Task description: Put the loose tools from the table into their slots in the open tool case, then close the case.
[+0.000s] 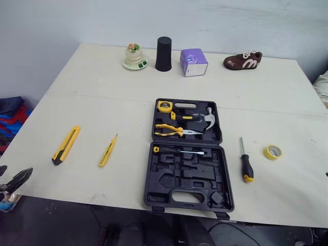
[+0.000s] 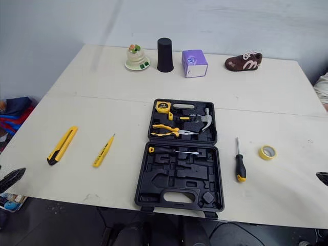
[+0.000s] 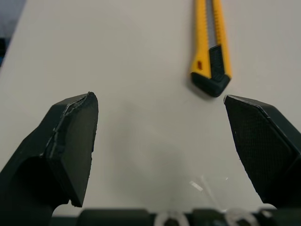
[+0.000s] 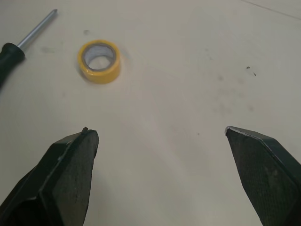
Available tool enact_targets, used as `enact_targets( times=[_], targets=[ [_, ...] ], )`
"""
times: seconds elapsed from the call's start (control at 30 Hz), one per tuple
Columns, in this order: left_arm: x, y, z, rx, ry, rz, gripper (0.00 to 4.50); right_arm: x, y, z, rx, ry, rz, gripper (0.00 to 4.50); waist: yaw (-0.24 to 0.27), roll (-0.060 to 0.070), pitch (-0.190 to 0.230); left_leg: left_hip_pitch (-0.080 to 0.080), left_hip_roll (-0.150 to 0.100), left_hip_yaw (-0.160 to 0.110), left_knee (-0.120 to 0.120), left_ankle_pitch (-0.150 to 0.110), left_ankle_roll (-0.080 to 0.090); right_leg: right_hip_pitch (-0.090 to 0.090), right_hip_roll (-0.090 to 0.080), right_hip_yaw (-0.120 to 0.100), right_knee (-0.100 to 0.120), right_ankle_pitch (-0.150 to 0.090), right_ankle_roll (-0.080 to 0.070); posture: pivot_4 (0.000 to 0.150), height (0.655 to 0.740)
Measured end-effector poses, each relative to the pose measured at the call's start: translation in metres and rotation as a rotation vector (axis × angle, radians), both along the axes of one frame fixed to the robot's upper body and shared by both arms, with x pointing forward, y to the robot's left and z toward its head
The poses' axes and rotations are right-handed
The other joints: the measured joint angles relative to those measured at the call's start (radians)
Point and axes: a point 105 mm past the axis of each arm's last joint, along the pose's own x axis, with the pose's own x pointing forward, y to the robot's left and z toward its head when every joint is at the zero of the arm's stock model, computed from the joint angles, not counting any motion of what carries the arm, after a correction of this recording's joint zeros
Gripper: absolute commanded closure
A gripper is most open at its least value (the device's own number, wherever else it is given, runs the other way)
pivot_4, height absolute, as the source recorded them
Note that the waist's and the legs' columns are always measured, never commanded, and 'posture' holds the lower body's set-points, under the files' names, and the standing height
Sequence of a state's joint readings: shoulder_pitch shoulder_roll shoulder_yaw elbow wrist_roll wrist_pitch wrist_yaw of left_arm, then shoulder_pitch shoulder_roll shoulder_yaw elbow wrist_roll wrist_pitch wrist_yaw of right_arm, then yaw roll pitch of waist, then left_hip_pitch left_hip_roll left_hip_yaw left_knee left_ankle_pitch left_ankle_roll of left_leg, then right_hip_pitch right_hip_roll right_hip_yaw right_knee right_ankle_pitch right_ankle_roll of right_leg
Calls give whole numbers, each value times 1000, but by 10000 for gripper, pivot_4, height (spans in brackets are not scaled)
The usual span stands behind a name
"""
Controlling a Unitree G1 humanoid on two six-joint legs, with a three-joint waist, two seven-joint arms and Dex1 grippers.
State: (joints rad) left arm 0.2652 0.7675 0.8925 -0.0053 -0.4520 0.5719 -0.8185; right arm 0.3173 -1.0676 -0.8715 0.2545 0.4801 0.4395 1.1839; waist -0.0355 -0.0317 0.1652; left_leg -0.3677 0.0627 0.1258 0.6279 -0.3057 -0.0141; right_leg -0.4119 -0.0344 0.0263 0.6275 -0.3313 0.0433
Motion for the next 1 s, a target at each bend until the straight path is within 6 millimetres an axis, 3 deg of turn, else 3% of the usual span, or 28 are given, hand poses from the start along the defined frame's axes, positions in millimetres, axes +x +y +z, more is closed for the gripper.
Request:
enact_targets(
  times=[0.1, 0.27, 0.3, 0.47, 0.57, 0.77, 1.0],
  targets=[
    [12, -20, 9, -22, -17, -98, 396, 3, 22, 3, 26, -19, 58, 0, -1, 0, 0, 0, 2, -1, 0, -1, -2, 0, 2, -2, 1, 5, 9, 1500, 7383],
    [40, -94, 53, -38, -62, -484, 396, 7, 84, 4, 74, -57, 137, 0, 5, 2, 0, -1, 3, -5, 0, 0, -5, 0, 3, -6, 1, 4, 7, 1500, 7383],
    [44, -120, 64, -38, -70, -609, 396, 9, 100, 2, 88, -65, 128, 0, 6, 3, 0, -2, 3, -6, 0, 1, -6, 0, 3, -6, 2, 4, 7, 1500, 7383],
    [43, -199, 86, -38, -77, -1033, 396, 12, 151, -18, 155, -51, 31, 0, 5, 4, 0, -2, 3, -6, 0, 7, -9, 0, 5, -6, 3, 3, 7, 1500, 7383],
    [38, -235, 98, -17, -91, -1240, 396, 17, 173, -29, 168, -32, -25, 0, -1, 5, 1, -2, 3, -4, 1, 7, -9, 0, 7, -4, 4, 3, 7, 1500, 7383],
    [29, -277, 106, -4, -116, -1547, 396, 27, 188, -53, 182, 3, -172, 0, -6, 5, 1, 0, 2, -3, 3, 10, -10, -2, 10, 1, 10, 2, 10, 1500, 7383],
    [39, -292, 99, 7, -136, -1652, 396, 39, 186, -82, 131, 38, -287, 0, -16, 4, 1, 0, 0, -2, 6, 12, -9, -2, 10, 4, 16, 1, 12, 1500, 7383]
  ],
)
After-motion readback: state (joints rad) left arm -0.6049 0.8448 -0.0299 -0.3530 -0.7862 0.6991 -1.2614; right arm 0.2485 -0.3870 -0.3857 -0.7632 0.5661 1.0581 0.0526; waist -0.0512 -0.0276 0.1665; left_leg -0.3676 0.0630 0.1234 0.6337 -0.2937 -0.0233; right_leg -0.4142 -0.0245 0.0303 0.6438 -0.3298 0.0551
